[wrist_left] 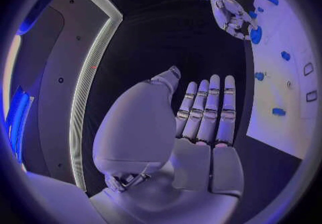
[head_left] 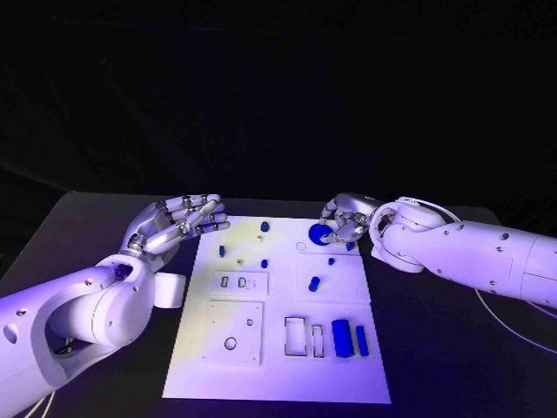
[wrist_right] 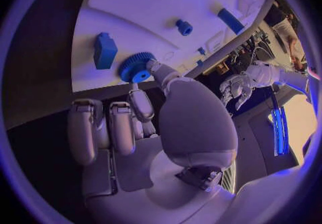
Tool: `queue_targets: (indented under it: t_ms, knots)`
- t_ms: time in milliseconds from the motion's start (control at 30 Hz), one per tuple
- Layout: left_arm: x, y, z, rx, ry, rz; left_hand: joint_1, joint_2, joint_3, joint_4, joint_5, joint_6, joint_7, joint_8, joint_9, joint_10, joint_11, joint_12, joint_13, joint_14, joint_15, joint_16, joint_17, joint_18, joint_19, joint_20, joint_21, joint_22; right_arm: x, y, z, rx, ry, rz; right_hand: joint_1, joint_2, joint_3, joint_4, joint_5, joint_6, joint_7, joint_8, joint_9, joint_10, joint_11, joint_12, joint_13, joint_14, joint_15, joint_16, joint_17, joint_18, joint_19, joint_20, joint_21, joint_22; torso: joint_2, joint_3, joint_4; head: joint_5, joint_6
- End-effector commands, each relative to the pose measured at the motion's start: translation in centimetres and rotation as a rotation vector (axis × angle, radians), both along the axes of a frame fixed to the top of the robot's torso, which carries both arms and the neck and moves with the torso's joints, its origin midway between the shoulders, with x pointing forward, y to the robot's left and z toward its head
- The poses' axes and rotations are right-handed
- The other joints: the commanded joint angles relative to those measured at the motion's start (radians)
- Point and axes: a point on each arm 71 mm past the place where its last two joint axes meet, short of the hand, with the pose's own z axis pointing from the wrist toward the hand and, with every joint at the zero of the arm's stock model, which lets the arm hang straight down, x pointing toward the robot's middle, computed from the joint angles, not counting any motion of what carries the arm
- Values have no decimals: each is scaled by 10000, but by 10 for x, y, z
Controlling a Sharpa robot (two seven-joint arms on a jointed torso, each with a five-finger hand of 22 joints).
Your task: Assemble the parts on the task board
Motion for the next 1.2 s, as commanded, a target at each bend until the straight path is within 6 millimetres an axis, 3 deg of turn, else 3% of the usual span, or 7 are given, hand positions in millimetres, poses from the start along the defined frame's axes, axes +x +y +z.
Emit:
queue_targets:
  t_ms: [33, 400, 500, 633, 867, 1067, 1200]
  knots:
    - [0, -2, 1, -103, -61, -160, -57, -28, 47, 0, 8, 49, 366, -30, -9, 67, 31, -68, -4, -36, 65, -65, 14, 132, 49, 48, -25, -10, 0, 1, -1, -53, -39, 76, 16, 94, 56, 10, 48, 73, -15, 57, 8, 62, 4, 64, 44, 651, 39, 51, 612, -173, 110, 17, 33, 1259, -8, 0, 3, 1, -16]
    - [0, -2, 1, -94, -47, -156, -57, -28, 47, 0, 8, 49, 366, -30, -9, 67, 31, -68, -4, -36, 65, -65, 14, 132, 49, 48, -25, -10, -2, 3, -7, -639, -252, 191, 83, 174, 321, 14, -27, 492, -107, 272, 87, 323, -75, 559, 517, 667, -21, 86, 705, -190, 160, -28, 81, 1349, -12, -3, 2, 7, -37]
    - [0, -1, 1, -90, -43, -151, -57, -28, 47, 0, 8, 49, 366, -30, -9, 67, 31, -68, -4, -36, 65, -65, 14, 132, 49, 48, -25, -10, -3, 4, -8, -820, -416, 257, 181, 244, 555, -41, -390, 681, -170, 358, 138, 419, -131, 723, 677, 670, -68, 92, 720, -198, 184, -69, 103, 1389, -14, -3, 6, 8, -41]
    - [0, -1, 1, -83, -36, -142, -57, -28, 47, 0, 8, 49, 366, -30, -9, 67, 31, -68, -4, -36, 65, -65, 14, 132, 49, 48, -25, -10, -4, 6, -7, -928, -780, 345, 206, 270, 698, -66, -432, 821, -217, 424, 178, 489, -168, 837, 791, 674, -99, 98, 740, -205, 203, -94, 120, 1420, -13, -6, 5, 13, -42]
    - [0, -1, 1, -78, -27, -139, -57, -28, 47, 0, 8, 49, 366, -30, -9, 67, 31, -68, -4, -36, 65, -65, 14, 132, 49, 48, -25, -10, -8, 13, 0, -680, -1771, 509, 90, 277, 1080, -55, 132, 1119, -345, 556, 295, 746, -283, 1238, 1195, 695, -202, 127, 829, -242, 306, -196, 216, 1573, -14, -2, 3, 19, -21]
    - [1, -1, 0, -73, -21, -131, -65, -27, 70, -9, 8, 50, 369, -45, -15, 68, 33, -103, -6, -39, 65, -84, 18, 132, 52, 49, -30, -21, -18, 27, 11, -337, -2842, 718, -88, 228, 1170, 25, 280, 1047, -323, 495, 305, 752, -271, 1248, 1218, 696, -203, 129, 837, -250, 324, -210, 231, 1602, -22, -3, -6, 91, 5]
    - [1, -1, 0, -67, -12, -124, -65, -27, 70, -9, 8, 50, 369, -45, -15, 68, 33, -103, -6, -39, 65, -84, 18, 132, 52, 49, -30, -21, -23, 36, 19, -163, -3309, 812, -126, 215, 1207, 41, 342, 1050, -325, 483, 312, 766, -270, 1272, 1246, 699, -201, 133, 850, -258, 346, -210, 252, 1633, -24, -6, 0, 65, 33]
